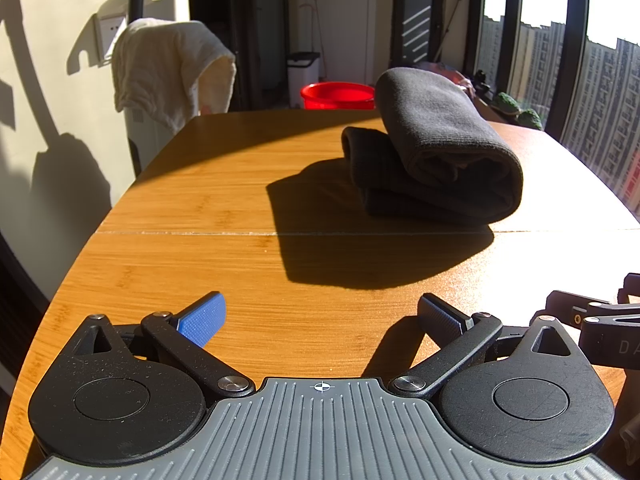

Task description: Fold clothes

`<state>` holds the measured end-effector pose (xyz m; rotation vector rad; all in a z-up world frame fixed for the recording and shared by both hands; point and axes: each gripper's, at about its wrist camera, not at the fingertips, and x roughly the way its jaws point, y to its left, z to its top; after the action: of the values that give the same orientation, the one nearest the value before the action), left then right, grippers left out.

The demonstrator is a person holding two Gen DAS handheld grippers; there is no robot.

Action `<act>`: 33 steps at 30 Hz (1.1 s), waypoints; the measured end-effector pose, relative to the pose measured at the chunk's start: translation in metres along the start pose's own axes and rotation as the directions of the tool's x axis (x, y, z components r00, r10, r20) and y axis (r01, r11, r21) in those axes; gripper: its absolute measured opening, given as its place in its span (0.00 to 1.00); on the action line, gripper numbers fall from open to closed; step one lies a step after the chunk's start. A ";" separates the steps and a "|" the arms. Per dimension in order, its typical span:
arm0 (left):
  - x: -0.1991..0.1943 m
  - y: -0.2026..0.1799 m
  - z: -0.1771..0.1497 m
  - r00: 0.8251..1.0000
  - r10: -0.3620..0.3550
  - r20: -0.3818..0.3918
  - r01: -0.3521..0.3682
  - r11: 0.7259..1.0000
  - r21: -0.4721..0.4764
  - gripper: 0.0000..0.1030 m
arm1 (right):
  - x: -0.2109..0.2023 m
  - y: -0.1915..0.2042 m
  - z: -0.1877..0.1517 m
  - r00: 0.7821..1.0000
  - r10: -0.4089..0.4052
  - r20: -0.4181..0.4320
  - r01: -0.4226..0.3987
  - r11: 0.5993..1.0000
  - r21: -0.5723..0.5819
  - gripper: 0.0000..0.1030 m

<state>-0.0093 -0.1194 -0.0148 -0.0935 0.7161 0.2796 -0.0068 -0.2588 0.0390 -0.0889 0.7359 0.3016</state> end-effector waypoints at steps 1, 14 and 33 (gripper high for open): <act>0.000 0.000 0.000 1.000 0.000 0.000 0.000 1.000 0.000 1.00 | 0.000 0.000 0.000 1.000 0.000 0.000 0.000 1.000 0.000 1.00; 0.000 0.000 0.000 1.000 -0.001 0.000 0.001 1.000 0.000 1.00 | 0.000 0.003 0.000 1.000 0.001 0.000 -0.001 1.000 -0.001 1.00; 0.000 0.000 0.000 1.000 -0.001 0.000 0.001 1.000 -0.001 1.00 | 0.001 0.004 0.000 1.000 0.003 0.000 -0.003 1.000 -0.003 1.00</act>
<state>-0.0094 -0.1195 -0.0148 -0.0944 0.7161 0.2793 -0.0071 -0.2547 0.0389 -0.0902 0.7358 0.3058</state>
